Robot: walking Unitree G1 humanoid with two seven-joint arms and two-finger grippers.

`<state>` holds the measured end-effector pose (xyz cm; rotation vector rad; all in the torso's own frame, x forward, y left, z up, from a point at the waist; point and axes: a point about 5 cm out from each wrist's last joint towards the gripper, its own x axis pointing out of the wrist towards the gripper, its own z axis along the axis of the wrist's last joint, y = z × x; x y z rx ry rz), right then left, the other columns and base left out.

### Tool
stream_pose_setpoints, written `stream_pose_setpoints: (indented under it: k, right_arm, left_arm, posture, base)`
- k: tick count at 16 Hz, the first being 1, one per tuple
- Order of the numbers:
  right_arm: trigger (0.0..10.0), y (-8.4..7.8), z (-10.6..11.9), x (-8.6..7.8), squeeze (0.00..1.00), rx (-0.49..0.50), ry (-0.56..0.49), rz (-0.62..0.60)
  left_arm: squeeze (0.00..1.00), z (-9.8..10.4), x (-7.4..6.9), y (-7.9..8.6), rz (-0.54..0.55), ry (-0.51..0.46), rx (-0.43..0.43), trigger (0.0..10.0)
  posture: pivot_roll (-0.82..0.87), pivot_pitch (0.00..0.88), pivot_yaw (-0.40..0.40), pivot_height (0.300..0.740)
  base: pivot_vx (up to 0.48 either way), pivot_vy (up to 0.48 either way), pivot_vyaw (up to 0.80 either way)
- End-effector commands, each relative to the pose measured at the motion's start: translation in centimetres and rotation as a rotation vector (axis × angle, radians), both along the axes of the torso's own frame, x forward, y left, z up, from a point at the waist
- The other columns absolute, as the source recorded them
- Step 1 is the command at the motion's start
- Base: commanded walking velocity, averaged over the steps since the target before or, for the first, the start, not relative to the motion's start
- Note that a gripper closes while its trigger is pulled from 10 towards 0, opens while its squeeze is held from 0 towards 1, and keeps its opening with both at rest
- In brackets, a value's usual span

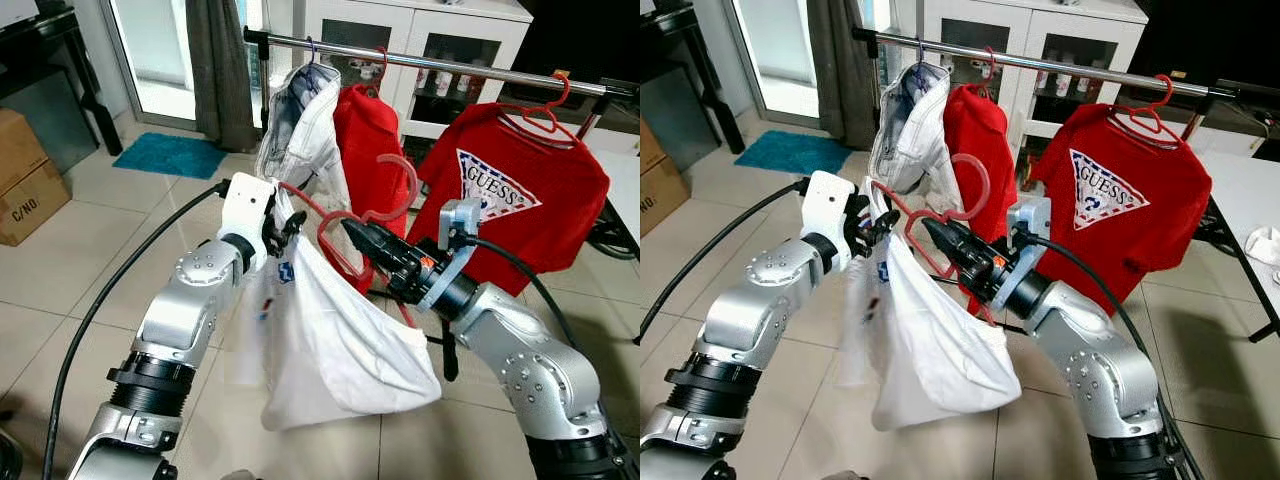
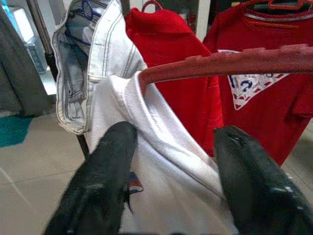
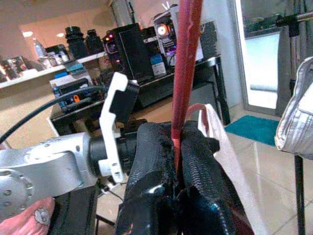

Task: Hang hanger

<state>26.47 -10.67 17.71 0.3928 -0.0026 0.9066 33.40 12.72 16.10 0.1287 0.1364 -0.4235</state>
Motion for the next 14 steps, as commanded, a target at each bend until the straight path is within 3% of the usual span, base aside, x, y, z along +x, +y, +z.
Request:
stream_pose_setpoints:
  k: [1, 11, 14]
  right_arm:
    - [10.0, 0.16, 1.0, -0.35, 0.0, 0.025, -0.045, 0.037]
    - [10.0, 0.07, 0.57, -0.46, 0.0, 0.0, -0.032, 0.054]
    - [10.0, -0.16, 0.76, -0.04, 0.0, 0.03, -0.014, -0.005]
  left_arm:
    - [0.0, 0.43, 0.39, -0.08, 0.005, -0.018, 0.004, 0.0]
    - [0.0, 0.46, 0.69, 0.06, 0.005, -0.026, -0.004, 0.0]
    - [0.0, 0.39, 0.75, 0.24, 0.015, -0.024, -0.012, 0.0]
  posture:
    - [-0.11, 0.0, -0.05, 0.74]
    - [-0.11, 0.0, -0.048, 0.74]
    - [-0.11, 0.0, -0.046, 0.74]
  base:
    - [0.0, 0.0, 0.0]
    - [0.0, 0.0, 0.0]
    - [0.0, 0.0, 0.0]
